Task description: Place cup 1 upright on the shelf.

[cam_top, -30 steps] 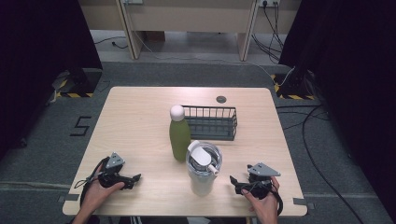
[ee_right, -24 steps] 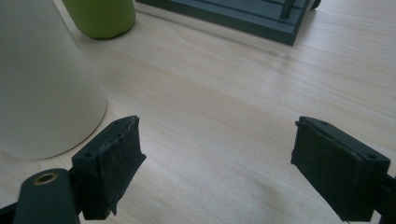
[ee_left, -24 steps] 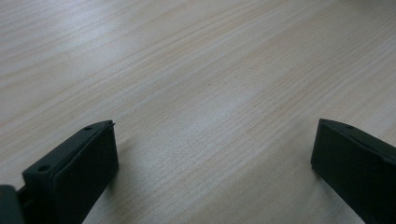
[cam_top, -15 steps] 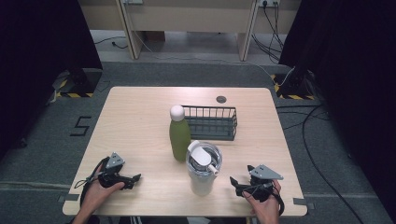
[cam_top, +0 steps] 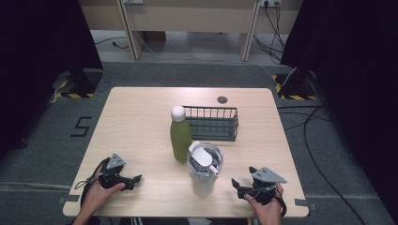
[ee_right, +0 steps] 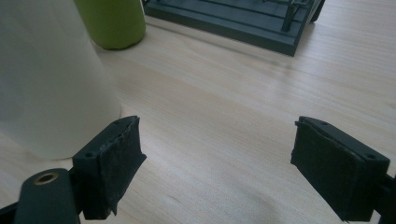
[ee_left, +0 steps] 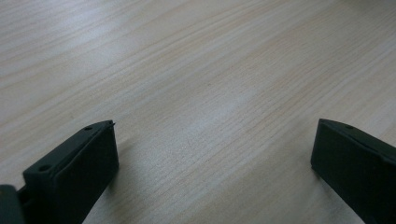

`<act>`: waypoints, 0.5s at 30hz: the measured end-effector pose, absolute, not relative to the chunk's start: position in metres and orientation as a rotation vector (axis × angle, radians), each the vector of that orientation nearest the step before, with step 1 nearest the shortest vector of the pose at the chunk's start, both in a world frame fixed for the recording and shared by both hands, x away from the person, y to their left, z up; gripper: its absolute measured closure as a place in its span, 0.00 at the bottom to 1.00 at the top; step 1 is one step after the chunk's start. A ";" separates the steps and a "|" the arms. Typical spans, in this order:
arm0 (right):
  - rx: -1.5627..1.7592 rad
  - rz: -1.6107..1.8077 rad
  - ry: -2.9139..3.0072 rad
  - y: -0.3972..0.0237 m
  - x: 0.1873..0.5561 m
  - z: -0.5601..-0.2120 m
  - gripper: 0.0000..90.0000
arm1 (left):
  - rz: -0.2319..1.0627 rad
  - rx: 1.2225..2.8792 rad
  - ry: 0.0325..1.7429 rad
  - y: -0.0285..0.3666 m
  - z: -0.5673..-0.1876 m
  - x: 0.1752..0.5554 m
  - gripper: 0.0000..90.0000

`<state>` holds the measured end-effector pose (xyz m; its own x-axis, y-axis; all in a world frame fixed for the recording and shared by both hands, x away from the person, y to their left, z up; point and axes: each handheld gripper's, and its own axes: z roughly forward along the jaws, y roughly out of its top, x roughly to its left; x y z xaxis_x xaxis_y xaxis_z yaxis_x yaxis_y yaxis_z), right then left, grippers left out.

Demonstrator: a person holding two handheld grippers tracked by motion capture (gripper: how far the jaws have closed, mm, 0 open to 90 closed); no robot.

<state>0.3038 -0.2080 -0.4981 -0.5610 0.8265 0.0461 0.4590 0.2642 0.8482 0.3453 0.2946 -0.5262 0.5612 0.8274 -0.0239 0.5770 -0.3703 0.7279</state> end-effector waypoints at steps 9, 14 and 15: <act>1.144 1.253 2.124 -0.207 0.295 -0.495 0.19 | 0.455 2.089 1.121 0.295 -0.526 0.345 0.00; 1.130 1.277 2.109 -0.208 0.289 -0.493 0.19 | 0.455 2.090 1.121 0.295 -0.526 0.345 0.00; 1.130 1.278 2.108 -0.207 0.288 -0.492 0.19 | 0.455 2.090 1.121 0.295 -0.526 0.345 0.00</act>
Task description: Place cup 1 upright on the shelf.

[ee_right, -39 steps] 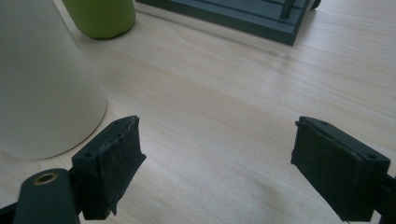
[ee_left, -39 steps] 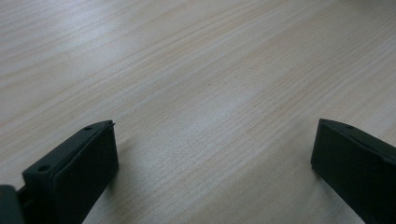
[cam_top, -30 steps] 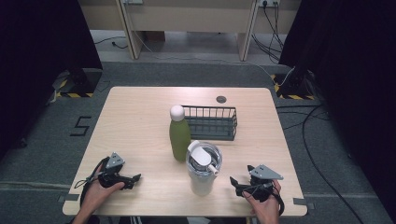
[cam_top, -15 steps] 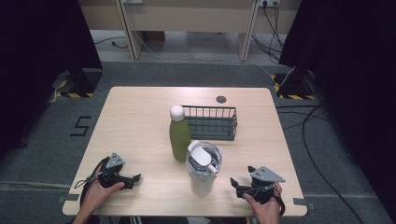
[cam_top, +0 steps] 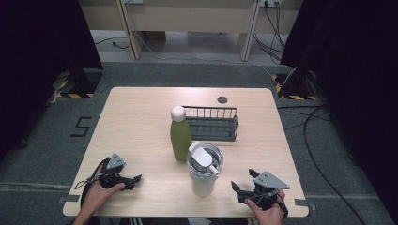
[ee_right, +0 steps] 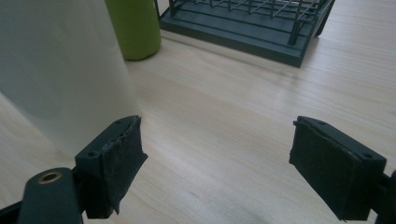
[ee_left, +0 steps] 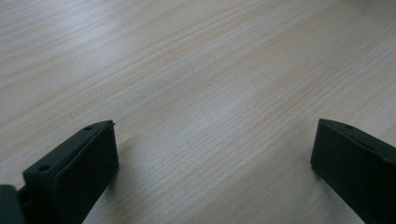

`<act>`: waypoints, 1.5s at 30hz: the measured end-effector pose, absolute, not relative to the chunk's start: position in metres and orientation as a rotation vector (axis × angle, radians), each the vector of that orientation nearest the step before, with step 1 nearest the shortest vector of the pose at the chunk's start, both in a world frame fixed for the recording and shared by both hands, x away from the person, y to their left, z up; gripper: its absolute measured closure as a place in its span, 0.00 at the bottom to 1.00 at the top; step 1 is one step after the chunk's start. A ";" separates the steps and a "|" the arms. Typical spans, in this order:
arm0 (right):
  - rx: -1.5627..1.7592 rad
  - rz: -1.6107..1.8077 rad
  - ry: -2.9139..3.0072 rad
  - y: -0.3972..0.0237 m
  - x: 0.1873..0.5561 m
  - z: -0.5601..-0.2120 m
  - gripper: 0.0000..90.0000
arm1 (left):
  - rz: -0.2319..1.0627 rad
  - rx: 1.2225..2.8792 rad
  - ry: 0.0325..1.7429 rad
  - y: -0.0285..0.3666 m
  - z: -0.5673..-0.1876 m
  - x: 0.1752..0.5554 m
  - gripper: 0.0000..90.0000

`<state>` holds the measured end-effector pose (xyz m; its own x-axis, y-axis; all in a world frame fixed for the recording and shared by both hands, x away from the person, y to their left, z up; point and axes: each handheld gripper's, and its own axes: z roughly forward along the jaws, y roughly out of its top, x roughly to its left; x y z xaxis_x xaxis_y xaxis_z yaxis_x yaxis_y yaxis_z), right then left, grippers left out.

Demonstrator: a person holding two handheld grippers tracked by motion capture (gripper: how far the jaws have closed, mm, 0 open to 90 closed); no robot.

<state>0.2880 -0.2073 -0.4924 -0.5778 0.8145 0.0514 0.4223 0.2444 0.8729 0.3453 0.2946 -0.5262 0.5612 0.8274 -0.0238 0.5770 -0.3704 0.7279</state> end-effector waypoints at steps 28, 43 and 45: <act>0.911 1.479 2.150 -0.171 0.261 -0.482 0.19 | 0.455 2.089 1.122 0.295 -0.526 0.345 0.00; 0.831 1.553 2.138 -0.151 0.265 -0.485 0.17 | 0.455 2.089 1.122 0.295 -0.526 0.345 0.00; 0.826 1.552 2.135 -0.149 0.267 -0.486 0.17 | 0.455 2.089 1.122 0.295 -0.526 0.345 0.00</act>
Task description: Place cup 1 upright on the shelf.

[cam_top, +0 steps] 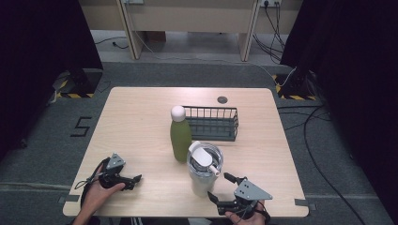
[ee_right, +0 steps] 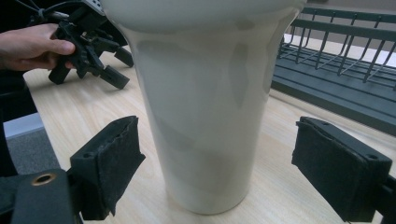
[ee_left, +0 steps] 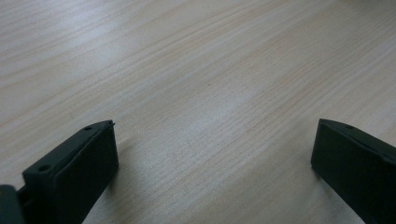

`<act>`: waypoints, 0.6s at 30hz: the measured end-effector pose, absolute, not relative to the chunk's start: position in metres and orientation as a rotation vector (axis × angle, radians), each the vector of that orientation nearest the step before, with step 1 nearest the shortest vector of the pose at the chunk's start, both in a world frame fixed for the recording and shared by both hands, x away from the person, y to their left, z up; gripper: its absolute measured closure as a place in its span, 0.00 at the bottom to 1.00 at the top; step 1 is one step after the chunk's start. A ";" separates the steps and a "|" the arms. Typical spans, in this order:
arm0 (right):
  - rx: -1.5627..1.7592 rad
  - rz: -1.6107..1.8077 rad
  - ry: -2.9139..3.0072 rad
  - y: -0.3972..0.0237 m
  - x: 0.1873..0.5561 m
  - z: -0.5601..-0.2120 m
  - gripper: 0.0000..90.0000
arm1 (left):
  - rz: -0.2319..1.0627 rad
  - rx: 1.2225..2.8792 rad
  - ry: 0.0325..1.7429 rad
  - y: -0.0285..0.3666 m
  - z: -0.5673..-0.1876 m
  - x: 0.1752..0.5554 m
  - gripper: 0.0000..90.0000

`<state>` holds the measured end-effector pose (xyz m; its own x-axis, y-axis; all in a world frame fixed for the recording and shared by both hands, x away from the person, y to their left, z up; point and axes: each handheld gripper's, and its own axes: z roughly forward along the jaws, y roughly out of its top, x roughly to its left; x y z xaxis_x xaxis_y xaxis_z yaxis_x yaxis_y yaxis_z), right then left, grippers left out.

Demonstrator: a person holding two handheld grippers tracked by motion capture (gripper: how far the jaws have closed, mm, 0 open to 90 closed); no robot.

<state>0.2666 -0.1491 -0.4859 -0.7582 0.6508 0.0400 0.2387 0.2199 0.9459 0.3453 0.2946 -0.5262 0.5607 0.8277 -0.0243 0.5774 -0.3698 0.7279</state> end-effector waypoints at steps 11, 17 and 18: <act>0.778 1.566 2.129 -0.137 0.277 -0.488 0.17 | 0.455 2.090 1.122 0.295 -0.526 0.345 0.00; 0.753 1.582 2.121 -0.126 0.284 -0.489 0.16 | 0.455 2.089 1.122 0.295 -0.526 0.345 0.00; 0.752 1.591 2.118 -0.125 0.285 -0.490 0.15 | 0.454 2.089 1.122 0.295 -0.526 0.345 0.00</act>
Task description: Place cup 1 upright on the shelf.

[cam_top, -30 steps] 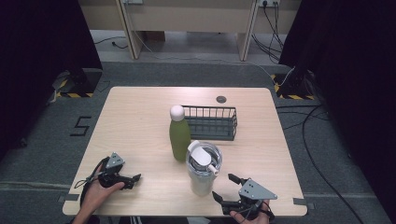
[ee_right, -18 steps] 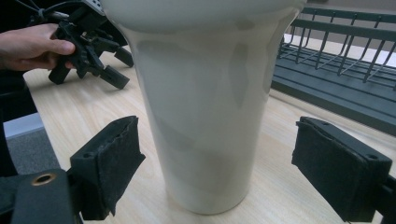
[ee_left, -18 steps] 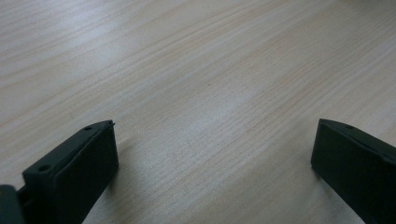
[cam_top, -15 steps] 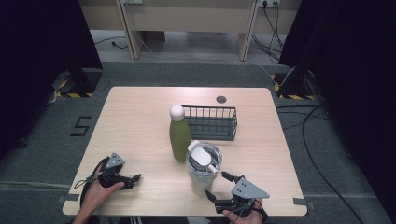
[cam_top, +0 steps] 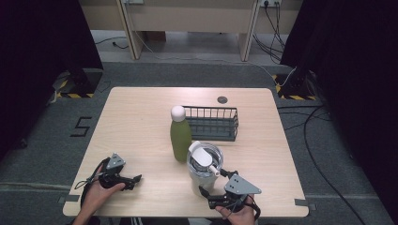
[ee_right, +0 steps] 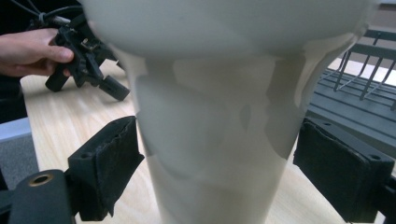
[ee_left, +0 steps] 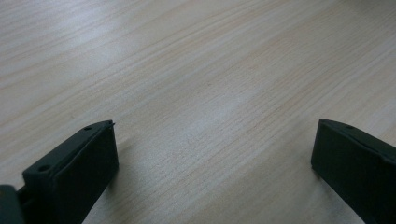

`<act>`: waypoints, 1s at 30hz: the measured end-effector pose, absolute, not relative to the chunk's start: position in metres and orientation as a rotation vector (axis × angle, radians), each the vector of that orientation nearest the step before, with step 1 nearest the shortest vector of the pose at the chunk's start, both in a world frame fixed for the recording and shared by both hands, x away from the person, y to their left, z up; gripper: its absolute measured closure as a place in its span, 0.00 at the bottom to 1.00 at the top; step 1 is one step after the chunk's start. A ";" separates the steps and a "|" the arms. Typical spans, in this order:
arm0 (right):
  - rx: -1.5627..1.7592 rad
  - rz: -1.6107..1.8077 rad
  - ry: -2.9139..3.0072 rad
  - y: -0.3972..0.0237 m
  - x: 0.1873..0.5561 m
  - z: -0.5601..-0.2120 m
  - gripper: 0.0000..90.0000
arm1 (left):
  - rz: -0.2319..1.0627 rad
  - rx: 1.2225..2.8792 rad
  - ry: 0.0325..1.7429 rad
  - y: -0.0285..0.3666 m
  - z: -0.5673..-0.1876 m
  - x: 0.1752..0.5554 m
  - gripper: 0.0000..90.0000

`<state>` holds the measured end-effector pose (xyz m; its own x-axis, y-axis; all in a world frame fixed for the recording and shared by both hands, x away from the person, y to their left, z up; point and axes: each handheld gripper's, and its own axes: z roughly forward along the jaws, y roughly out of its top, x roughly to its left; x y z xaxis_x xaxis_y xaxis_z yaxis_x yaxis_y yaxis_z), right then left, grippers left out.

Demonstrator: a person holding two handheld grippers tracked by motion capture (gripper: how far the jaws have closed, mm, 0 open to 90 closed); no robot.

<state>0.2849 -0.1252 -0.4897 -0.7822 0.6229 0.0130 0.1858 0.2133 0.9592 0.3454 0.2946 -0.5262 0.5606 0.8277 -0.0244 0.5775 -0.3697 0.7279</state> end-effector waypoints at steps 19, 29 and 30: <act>0.700 1.660 2.043 -0.105 0.301 -0.502 0.06 | 0.455 2.089 1.122 0.295 -0.526 0.345 0.00; 0.686 1.684 2.024 -0.100 0.306 -0.505 0.09 | 0.455 2.089 1.122 0.295 -0.526 0.345 0.00; 0.683 1.683 2.025 -0.100 0.306 -0.505 0.10 | 0.455 2.089 1.122 0.295 -0.526 0.345 0.00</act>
<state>0.3064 -0.1001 -0.5047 -0.7918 0.6108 -0.0075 0.1042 0.1472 0.9836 0.3453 0.2946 -0.5262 0.5608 0.8276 -0.0241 0.5774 -0.3700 0.7278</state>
